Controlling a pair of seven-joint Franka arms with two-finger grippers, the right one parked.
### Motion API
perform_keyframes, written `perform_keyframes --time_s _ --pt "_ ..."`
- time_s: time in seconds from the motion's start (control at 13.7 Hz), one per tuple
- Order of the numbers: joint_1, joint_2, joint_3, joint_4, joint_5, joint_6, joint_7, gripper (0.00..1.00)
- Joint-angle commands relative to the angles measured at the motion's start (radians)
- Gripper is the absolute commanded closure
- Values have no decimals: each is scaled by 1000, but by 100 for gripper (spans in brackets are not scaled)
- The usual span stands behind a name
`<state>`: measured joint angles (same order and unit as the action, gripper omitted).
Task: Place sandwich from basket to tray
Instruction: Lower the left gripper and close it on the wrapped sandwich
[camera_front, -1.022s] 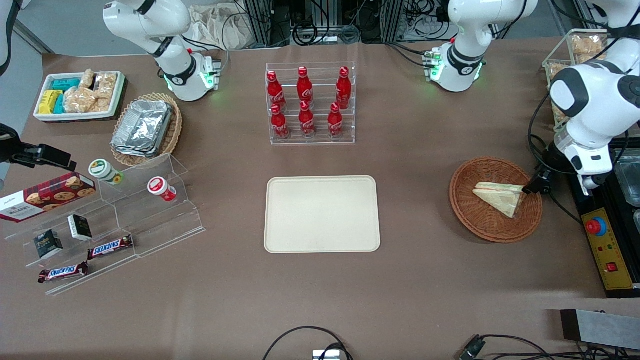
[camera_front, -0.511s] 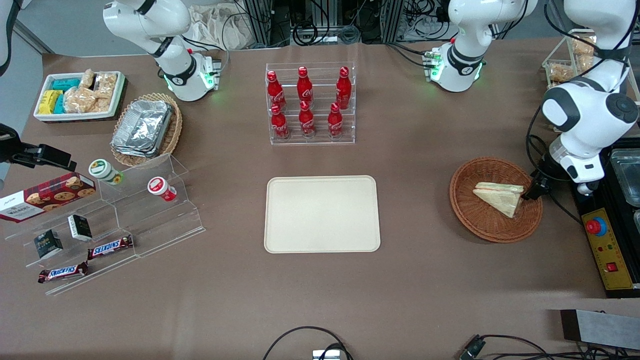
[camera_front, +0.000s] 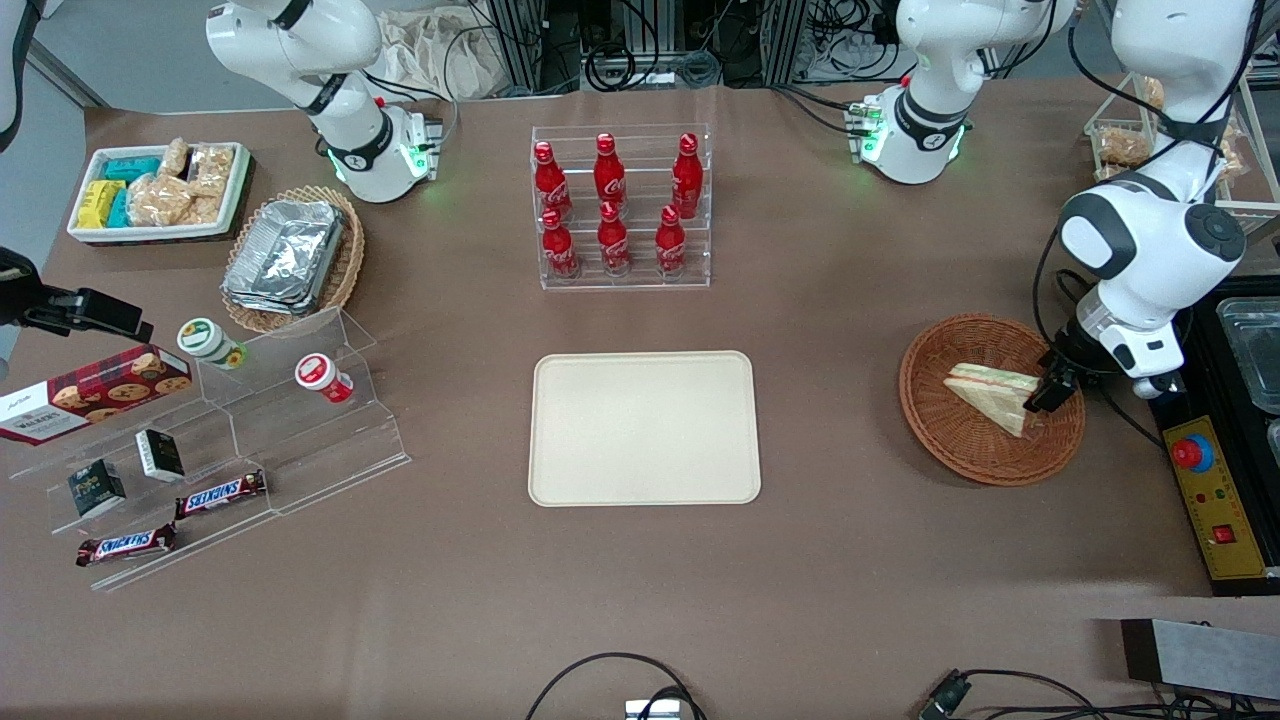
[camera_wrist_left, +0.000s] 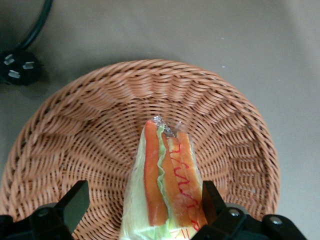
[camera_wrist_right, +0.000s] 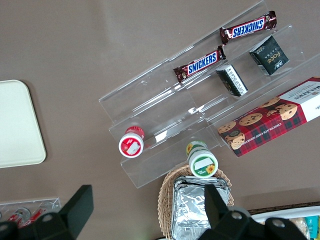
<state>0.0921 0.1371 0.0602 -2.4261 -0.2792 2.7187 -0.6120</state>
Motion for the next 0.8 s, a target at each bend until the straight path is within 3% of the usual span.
perform_keyframes --time_s 0.0,0.73 --pt "-3 -37 1 -2 -20 -19 18 0" --pt "-29 -4 0 1 -21 1 46 0"
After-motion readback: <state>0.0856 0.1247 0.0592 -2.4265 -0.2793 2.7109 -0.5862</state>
